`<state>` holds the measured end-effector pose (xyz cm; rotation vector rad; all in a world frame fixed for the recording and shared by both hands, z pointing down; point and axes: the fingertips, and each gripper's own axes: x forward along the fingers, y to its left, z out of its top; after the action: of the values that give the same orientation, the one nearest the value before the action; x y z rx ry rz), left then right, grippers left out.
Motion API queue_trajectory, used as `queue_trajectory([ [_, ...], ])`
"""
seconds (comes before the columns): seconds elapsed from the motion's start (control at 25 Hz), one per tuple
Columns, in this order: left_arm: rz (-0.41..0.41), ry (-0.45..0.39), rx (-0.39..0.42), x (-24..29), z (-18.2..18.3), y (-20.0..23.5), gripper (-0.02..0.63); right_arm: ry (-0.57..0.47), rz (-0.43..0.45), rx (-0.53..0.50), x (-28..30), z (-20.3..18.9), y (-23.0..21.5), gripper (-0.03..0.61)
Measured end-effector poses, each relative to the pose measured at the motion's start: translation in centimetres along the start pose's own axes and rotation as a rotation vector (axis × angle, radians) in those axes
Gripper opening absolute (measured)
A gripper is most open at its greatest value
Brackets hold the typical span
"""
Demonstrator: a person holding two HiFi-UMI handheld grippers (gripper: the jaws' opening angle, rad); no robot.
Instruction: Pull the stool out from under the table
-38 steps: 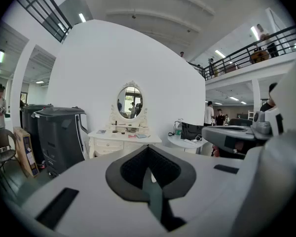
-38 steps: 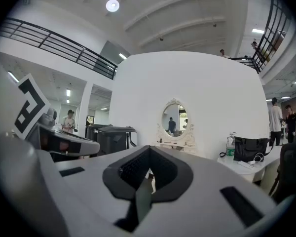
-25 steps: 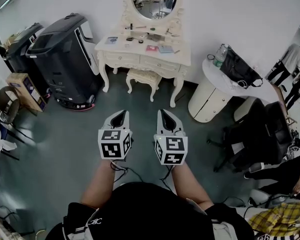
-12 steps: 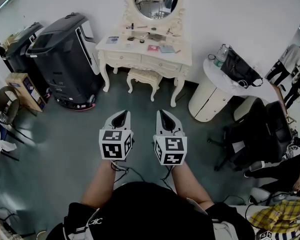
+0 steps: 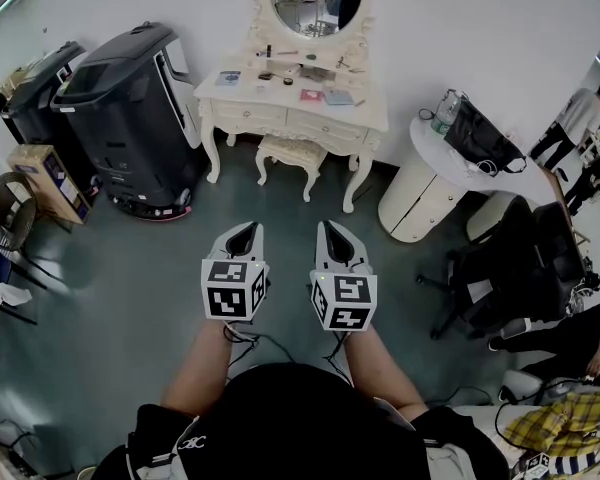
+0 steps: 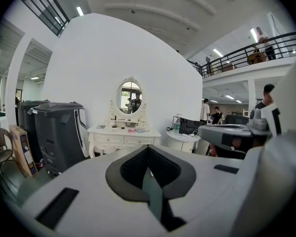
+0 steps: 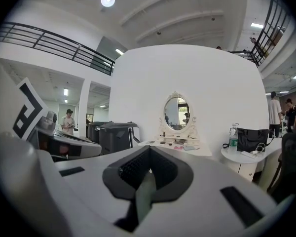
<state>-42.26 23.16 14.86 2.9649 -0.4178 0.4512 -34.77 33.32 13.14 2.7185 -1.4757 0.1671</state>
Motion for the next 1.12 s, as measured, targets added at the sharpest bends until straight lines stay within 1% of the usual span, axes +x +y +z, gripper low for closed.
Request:
queue_trajectory([
  [0.36,-0.042,0.021,-0.010,-0.7,-1.3,2.4,0.002,0.022,-0.034,-0.002,0.6,-0.7,2.6,0.006],
  [0.6,-0.053,0.067,0.007,-0.6,-2.8,3.9,0.002,0.053,-0.045,0.024,0.9,-2.9,3.9,0.006],
  [0.84,-0.035,0.086,0.020,1.7,-2.8,4.4,0.002,0.052,-0.034,0.052,3.1,-3.2,2.5,0.006],
  [0.96,-0.023,0.098,0.020,3.9,-2.9,4.5,0.002,0.047,-0.024,0.056,5.0,-3.4,1.2,0.006],
  [1.12,-0.004,0.097,0.047,7.6,-1.6,4.5,0.002,0.036,-0.009,0.066,8.7,-2.8,-1.5,0.006],
])
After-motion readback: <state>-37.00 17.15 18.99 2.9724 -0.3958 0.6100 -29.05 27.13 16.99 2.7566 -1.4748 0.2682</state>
